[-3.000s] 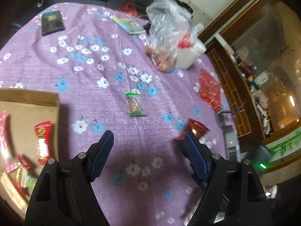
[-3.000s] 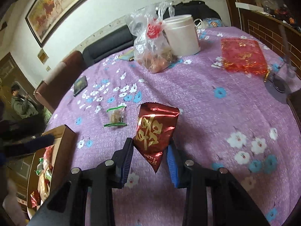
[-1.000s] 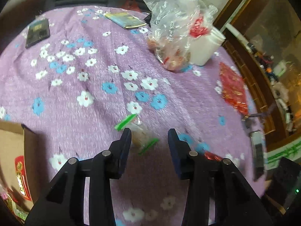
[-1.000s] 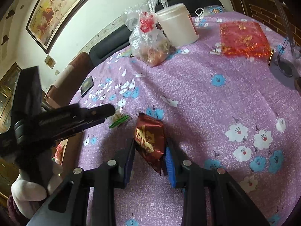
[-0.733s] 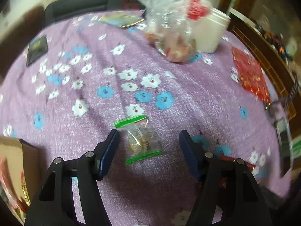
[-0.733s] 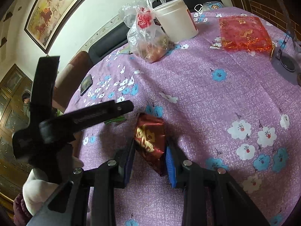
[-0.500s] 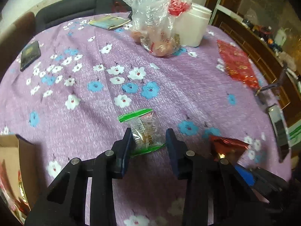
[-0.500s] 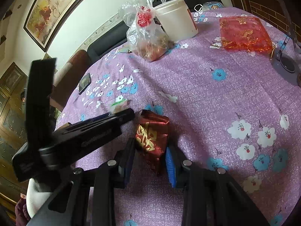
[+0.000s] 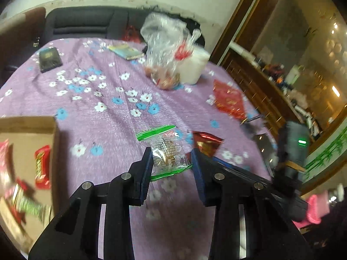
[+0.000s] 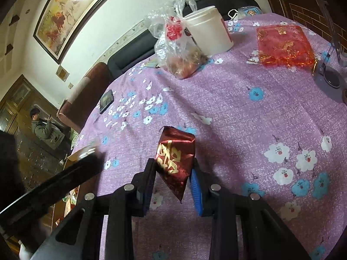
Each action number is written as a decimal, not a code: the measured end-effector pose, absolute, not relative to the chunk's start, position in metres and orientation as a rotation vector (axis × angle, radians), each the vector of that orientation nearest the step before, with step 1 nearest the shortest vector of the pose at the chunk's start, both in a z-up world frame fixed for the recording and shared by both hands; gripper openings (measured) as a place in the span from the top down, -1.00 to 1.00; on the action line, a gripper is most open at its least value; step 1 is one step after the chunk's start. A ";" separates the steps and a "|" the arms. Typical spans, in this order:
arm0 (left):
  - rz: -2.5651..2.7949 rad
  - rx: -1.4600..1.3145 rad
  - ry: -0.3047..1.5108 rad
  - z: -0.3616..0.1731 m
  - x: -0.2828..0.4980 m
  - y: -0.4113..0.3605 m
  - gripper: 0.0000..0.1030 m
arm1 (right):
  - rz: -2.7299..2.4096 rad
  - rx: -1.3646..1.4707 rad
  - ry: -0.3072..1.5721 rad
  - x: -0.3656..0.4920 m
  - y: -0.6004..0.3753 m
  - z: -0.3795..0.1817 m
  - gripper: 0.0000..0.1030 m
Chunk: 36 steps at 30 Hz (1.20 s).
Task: Organize snacks
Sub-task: 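Carry both bags over the cardboard tray and open both tools to release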
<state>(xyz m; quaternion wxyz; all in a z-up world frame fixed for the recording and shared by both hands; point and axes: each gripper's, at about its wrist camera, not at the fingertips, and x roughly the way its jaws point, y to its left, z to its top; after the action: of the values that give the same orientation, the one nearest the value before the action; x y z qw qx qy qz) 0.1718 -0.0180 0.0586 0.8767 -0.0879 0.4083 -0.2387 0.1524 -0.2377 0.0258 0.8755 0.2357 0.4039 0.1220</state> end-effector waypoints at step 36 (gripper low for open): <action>-0.150 -0.272 0.653 0.067 0.024 0.192 0.32 | 0.635 0.296 0.815 0.062 -0.085 0.072 0.34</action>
<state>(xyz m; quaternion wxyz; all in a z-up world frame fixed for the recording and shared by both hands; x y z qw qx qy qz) 0.0240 0.1917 0.0671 0.9353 -0.1331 0.3196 -0.0732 0.0622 -0.0853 0.0724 0.8590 0.1411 0.3883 0.3025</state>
